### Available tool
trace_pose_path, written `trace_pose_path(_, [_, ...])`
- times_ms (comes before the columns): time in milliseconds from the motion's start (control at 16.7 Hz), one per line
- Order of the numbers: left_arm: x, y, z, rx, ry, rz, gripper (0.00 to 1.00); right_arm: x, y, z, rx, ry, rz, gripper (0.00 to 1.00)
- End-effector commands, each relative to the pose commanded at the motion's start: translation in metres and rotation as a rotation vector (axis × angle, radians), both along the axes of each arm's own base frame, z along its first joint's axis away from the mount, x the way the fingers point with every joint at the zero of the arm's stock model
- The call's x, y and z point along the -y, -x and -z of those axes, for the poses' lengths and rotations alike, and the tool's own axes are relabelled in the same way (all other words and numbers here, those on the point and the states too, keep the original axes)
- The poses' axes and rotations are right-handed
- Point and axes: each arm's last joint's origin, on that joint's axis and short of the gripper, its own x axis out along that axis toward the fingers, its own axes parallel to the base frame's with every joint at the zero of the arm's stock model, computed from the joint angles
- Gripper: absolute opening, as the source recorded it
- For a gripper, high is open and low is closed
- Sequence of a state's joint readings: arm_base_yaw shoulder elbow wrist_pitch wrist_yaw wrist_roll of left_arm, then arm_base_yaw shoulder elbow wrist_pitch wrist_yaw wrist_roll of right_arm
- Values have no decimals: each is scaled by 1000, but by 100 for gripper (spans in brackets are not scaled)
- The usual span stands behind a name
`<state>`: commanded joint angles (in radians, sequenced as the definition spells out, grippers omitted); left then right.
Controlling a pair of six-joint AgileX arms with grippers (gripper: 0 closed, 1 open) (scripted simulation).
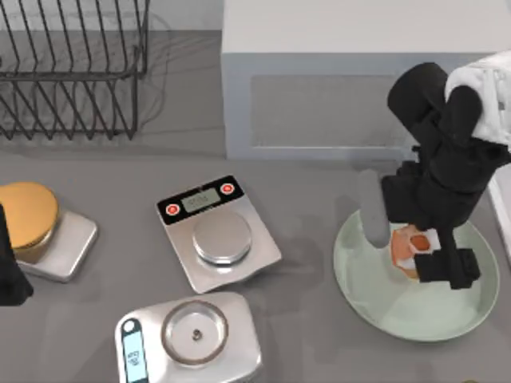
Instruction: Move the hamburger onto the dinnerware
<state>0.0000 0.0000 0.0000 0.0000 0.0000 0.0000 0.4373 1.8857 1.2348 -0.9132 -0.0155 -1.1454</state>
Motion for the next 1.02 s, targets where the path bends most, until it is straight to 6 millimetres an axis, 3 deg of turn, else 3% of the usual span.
trace_pose_path(240, [0, 0, 0, 0, 0, 0, 100, 0, 0, 1, 0, 0, 0, 0])
trace_pose_path(1020, [0, 0, 0, 0, 0, 0, 100, 0, 0, 1, 0, 0, 0, 98])
